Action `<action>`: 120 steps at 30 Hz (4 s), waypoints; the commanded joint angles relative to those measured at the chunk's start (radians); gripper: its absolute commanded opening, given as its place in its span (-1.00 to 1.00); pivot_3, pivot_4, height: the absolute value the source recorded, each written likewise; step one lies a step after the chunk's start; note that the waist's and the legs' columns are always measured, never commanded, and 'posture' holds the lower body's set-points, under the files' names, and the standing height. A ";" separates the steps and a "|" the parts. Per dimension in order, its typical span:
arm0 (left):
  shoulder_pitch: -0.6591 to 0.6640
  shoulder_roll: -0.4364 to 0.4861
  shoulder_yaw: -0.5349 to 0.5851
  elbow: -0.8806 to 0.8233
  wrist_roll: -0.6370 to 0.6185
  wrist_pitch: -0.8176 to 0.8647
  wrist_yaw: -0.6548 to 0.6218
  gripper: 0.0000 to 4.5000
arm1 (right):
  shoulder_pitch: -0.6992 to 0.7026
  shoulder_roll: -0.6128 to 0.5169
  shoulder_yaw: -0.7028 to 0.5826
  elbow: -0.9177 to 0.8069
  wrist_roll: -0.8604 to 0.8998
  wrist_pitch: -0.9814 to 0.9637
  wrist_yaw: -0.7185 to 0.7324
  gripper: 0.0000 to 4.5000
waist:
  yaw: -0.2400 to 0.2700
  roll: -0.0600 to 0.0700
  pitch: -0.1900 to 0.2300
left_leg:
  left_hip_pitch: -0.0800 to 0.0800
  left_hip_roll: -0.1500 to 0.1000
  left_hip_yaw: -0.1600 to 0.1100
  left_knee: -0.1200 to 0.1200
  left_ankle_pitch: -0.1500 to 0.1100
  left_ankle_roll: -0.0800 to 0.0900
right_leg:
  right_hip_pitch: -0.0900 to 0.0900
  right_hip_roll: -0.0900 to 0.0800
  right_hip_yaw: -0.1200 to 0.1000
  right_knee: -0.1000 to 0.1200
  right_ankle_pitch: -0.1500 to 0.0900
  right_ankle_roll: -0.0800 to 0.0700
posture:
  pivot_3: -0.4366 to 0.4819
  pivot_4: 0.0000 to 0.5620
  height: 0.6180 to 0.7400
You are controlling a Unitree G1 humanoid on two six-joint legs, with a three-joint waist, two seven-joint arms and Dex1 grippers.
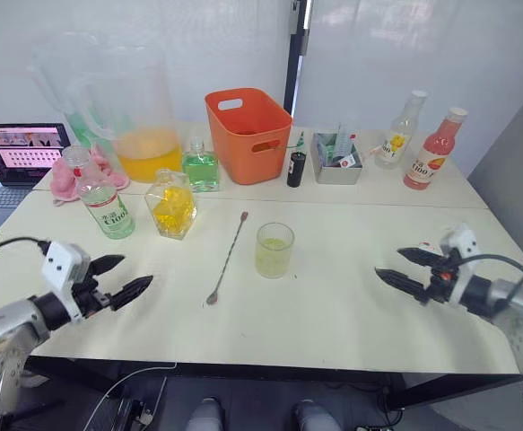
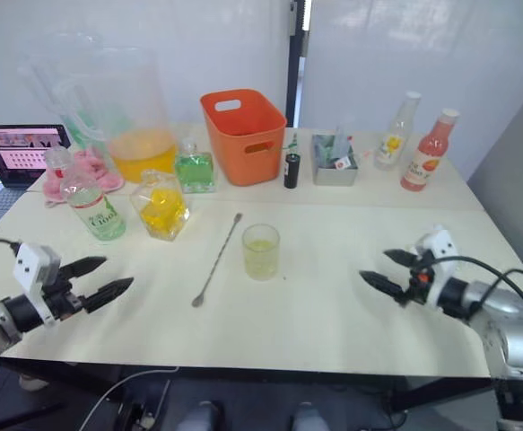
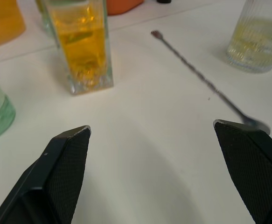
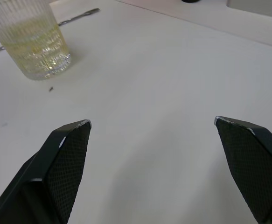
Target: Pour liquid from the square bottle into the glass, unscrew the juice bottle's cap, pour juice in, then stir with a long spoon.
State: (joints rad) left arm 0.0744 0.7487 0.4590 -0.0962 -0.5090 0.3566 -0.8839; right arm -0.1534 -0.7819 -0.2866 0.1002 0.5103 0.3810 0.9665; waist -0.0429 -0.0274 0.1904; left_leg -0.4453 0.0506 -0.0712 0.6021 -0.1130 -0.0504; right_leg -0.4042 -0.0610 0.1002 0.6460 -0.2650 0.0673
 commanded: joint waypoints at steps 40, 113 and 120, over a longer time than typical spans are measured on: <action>-0.068 -0.159 -0.146 -0.306 0.035 0.216 0.381 0.99 | 0.098 -0.053 -0.075 -0.386 0.214 0.127 0.142 1.00 | 0.000 0.000 -0.001 | 0.001 0.000 0.002 0.000 -0.002 -0.003 | 0.001 0.000 0.002 0.000 0.000 0.000 | -0.05 -0.47 1.00; -0.200 0.244 -0.441 -0.061 0.247 0.186 -0.118 -0.03 | 0.203 0.001 -0.044 -0.494 0.200 0.101 0.074 1.00 | -0.007 0.002 -0.003 | 0.003 0.000 0.003 -0.004 -0.005 -0.008 | 0.000 -0.001 0.003 -0.004 0.000 0.000 | -0.05 -0.47 1.00; -0.258 0.254 -0.490 -0.032 0.301 0.234 -0.072 -0.21 | 0.199 -0.008 -0.037 -0.503 0.188 0.107 0.075 1.00 | -0.002 0.002 -0.003 | 0.003 0.000 0.004 -0.006 -0.005 -0.008 | 0.000 -0.001 0.003 -0.004 0.000 0.000 | -0.05 -0.47 1.00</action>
State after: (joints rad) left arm -0.1770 1.0038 -0.0128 -0.1599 -0.2574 0.5712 -0.9911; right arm 0.0535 -0.7727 -0.3195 -0.3701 0.6898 0.4904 1.0388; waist -0.0446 -0.0255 0.1877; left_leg -0.4416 0.0510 -0.0676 0.5963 -0.1179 -0.0582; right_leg -0.4046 -0.0621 0.1030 0.6418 -0.2650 0.0671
